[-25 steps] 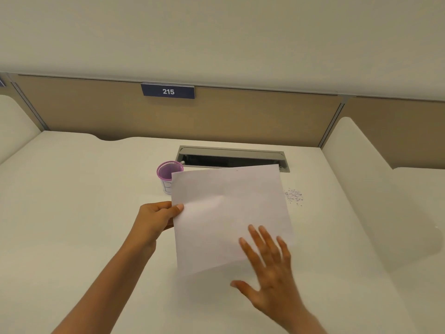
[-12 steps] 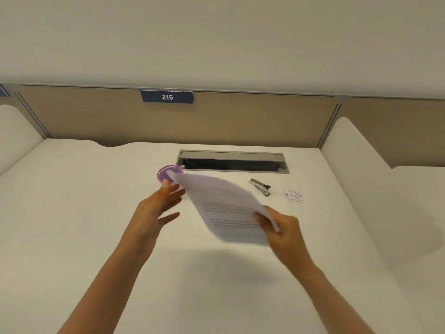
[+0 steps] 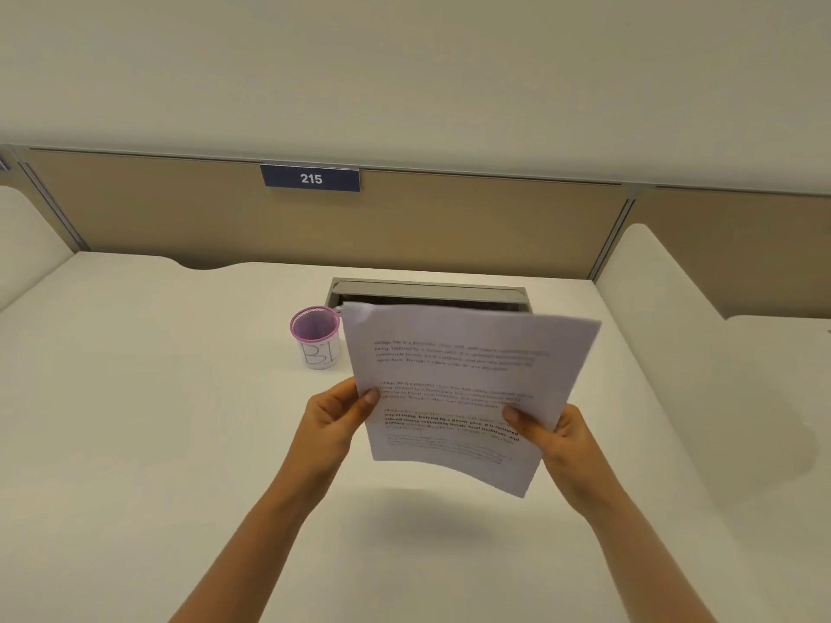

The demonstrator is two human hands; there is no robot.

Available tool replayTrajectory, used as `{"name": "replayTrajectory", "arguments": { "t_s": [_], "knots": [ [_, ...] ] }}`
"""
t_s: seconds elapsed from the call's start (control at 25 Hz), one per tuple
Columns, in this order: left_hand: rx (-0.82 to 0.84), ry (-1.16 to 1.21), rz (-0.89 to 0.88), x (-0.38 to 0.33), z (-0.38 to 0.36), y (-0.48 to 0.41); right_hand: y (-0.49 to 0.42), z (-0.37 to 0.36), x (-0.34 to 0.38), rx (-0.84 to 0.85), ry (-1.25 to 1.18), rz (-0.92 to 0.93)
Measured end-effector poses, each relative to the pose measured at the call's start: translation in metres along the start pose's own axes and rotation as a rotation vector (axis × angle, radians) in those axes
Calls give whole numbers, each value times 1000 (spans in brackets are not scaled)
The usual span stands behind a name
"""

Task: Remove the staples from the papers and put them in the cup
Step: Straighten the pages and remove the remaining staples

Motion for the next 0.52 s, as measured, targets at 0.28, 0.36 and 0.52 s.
{"name": "replayTrajectory", "arguments": {
  "t_s": [0.28, 0.36, 0.52],
  "knots": [
    [-16, -86, 101, 45, -4, 20, 24, 3, -79, -39, 115, -177],
    [-6, -103, 79, 37, -2, 14, 18, 6, -72, -47, 102, -164],
    [58, -118, 74, 16, 1, -2, 11, 9, -56, 32, 78, -213]
  ]
}}
Point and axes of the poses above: each hand's wrist, its own y-axis away from the middle knuckle, its own z-axis out of the back of the hand, x = y × z, the point moved 8 cm from there along -y, towards the middle knuckle, and after that the axes turned 4 degrees about -x, right-handed, at the moved point
